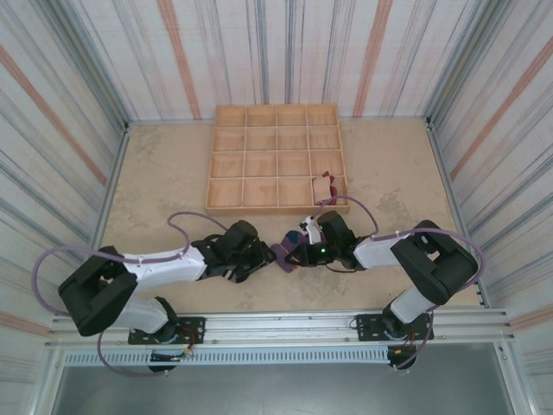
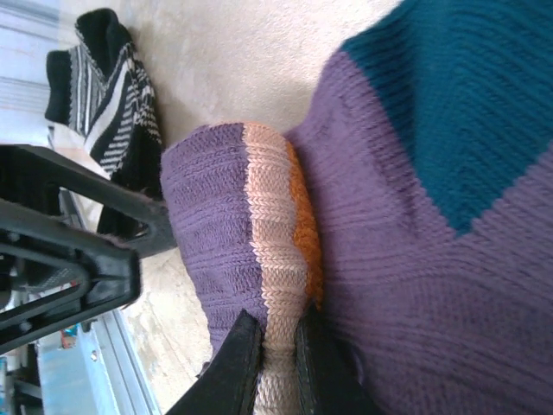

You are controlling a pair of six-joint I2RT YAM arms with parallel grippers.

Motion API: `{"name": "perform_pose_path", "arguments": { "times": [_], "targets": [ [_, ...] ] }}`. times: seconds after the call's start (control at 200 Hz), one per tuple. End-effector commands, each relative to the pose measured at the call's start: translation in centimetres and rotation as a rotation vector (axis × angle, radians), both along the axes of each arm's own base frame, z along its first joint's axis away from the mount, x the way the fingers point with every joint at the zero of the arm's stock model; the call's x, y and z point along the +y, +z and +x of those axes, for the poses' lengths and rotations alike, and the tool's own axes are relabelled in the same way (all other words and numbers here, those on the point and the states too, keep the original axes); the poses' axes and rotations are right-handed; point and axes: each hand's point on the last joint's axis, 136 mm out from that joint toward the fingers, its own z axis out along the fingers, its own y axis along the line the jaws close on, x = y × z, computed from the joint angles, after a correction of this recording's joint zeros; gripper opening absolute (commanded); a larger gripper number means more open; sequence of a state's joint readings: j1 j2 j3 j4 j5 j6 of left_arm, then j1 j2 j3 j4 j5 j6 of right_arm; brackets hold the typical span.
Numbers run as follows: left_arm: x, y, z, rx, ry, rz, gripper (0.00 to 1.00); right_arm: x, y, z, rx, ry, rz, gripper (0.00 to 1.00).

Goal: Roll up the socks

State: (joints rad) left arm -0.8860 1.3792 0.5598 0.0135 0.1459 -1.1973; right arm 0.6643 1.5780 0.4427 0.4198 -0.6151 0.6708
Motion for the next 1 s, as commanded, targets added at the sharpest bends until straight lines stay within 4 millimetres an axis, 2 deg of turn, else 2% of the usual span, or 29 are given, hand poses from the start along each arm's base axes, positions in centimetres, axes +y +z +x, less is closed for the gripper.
{"name": "perform_pose_path", "arguments": {
  "times": [0.0,0.245,0.396,0.526,0.636,0.867,0.992],
  "targets": [
    [-1.5,1.0,1.8,-0.071,-0.005,-0.012,0.55,-2.5,-3.6,-1.5,0.151,-0.074,-0.097,0.00],
    [-2.8,-0.2,2.7,-0.058,0.005,-0.020,0.52,-2.8,-3.7,-1.2,0.177,-0.096,-0.073,0.00],
    [-2.9,-1.3,2.7,-0.042,0.018,0.002,0.42,-2.8,-3.4,-1.0,0.182,-0.104,-0.043,0.00],
    [-2.6,-1.9,2.7,-0.039,0.042,0.024,0.27,-2.7,-3.2,-0.9,0.179,-0.098,-0.029,0.00],
    [-2.5,-2.0,3.0,-0.050,0.060,0.046,0.22,-2.7,-2.9,-0.8,0.165,-0.098,-0.024,0.00],
    [-1.9,-2.2,3.3,-0.036,0.065,0.114,0.00,-3.2,-1.1,-0.6,0.090,-0.083,-0.061,0.33],
    [-1.3,-1.5,3.1,-0.035,0.056,0.151,0.00,-4.6,1.2,0.1,-0.053,-0.122,-0.162,0.52]
  ]
}}
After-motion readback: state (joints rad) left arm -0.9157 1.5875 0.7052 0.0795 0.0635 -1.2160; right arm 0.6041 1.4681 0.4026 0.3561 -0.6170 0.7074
